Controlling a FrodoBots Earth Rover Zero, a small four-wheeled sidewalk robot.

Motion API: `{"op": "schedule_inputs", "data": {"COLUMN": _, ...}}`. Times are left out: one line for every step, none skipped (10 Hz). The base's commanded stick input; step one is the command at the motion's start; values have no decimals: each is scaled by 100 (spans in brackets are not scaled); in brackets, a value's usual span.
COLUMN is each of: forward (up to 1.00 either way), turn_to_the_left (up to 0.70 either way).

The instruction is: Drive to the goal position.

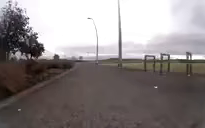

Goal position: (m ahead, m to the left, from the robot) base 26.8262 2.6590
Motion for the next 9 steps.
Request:
{"op": "schedule_inputs", "data": {"forward": 100, "turn_to_the_left": 0}}
{"op": "schedule_inputs", "data": {"forward": 100, "turn_to_the_left": 4}}
{"op": "schedule_inputs", "data": {"forward": 100, "turn_to_the_left": 22}}
{"op": "schedule_inputs", "data": {"forward": 100, "turn_to_the_left": 40}}
{"op": "schedule_inputs", "data": {"forward": 100, "turn_to_the_left": 23}}
{"op": "schedule_inputs", "data": {"forward": 100, "turn_to_the_left": 5}}
{"op": "schedule_inputs", "data": {"forward": 100, "turn_to_the_left": 0}}
{"op": "schedule_inputs", "data": {"forward": 100, "turn_to_the_left": 0}}
{"op": "schedule_inputs", "data": {"forward": 100, "turn_to_the_left": 0}}
